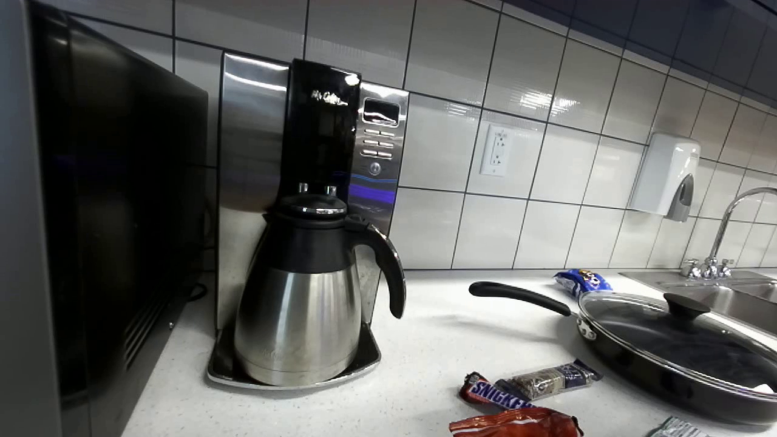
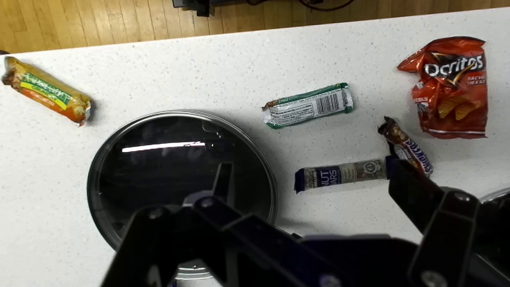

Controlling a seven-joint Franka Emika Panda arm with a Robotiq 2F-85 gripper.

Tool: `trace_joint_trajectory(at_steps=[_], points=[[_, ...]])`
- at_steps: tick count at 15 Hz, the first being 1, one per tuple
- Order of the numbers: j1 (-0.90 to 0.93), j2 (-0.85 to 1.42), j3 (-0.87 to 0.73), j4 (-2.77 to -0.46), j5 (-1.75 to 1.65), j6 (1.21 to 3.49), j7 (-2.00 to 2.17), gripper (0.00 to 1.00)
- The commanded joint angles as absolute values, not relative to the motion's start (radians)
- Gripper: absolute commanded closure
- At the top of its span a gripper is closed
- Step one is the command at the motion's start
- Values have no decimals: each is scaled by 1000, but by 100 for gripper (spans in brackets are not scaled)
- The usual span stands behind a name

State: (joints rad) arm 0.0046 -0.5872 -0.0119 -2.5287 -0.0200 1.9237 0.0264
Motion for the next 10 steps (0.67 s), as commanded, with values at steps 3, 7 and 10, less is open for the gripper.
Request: trace_joint_trajectory(at_steps=[3,7,10], points=[[-3,-588,-9,-2534,-17,1935,25,0],[-5,-580,-10,-2540,-21,1947,23,0],[-24,-568,-17,-2564,-38,1988,32,0]])
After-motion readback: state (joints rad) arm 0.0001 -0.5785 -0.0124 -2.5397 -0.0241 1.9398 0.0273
